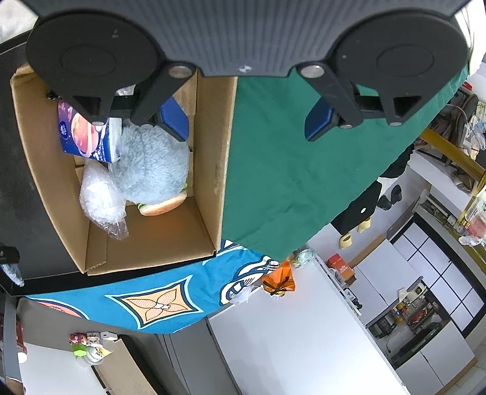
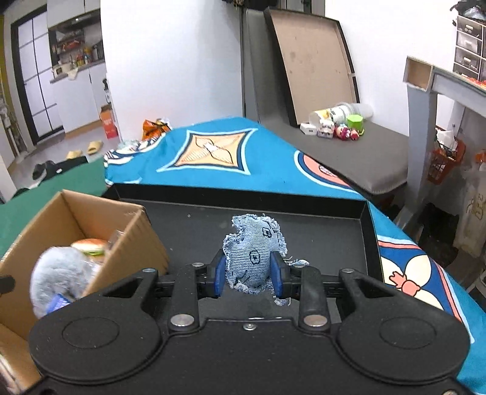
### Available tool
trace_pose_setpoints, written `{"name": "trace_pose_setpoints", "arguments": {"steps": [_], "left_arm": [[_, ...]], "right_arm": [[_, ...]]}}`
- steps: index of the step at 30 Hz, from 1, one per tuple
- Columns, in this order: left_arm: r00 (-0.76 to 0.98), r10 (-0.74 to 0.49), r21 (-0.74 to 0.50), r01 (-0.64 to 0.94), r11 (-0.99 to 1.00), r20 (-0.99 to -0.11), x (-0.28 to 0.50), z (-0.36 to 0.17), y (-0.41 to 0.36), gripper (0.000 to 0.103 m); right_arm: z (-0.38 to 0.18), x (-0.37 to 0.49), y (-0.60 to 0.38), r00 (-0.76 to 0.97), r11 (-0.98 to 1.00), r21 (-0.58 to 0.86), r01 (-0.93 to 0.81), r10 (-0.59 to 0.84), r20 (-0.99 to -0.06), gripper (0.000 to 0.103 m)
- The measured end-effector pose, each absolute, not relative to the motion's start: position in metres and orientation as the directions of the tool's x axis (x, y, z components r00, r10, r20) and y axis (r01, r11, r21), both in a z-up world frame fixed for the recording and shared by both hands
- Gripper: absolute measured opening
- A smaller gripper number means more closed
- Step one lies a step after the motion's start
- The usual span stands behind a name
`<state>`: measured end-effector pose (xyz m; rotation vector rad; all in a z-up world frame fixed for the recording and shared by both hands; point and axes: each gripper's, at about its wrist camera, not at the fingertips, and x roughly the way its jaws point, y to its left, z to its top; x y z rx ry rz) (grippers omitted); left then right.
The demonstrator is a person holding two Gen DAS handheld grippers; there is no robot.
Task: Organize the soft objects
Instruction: 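Lift the plush fish with the right gripper and release it into the box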
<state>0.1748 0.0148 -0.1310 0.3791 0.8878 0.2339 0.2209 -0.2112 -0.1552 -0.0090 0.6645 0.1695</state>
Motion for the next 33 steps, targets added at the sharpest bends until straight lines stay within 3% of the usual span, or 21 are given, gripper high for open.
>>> {"name": "trace_pose_setpoints", "arguments": {"steps": [4, 23, 33], "left_arm": [[0.621, 0.354, 0.421, -0.042, 0.906, -0.699, 0.173, -0.129, 0.013, 0.082], [0.607, 0.287, 0.338, -0.031, 0.941, -0.741, 0.171, -0.129, 0.027, 0.082], [0.590, 0.226, 0.264, -0.021, 0.964, -0.775, 0.173, -0.131, 0.037, 0.074]], "right_arm": [[-0.151, 0.215, -0.218, 0.751, 0.981, 0.106, -0.163, 0.193, -0.631, 0.029], [-0.100, 0.194, -0.185, 0.764, 0.951, 0.118, -0.287, 0.301, -0.570, 0.029], [-0.088, 0.193, -0.142, 0.719, 0.921, 0.131, -0.366, 0.369, -0.589, 0.029]]}}
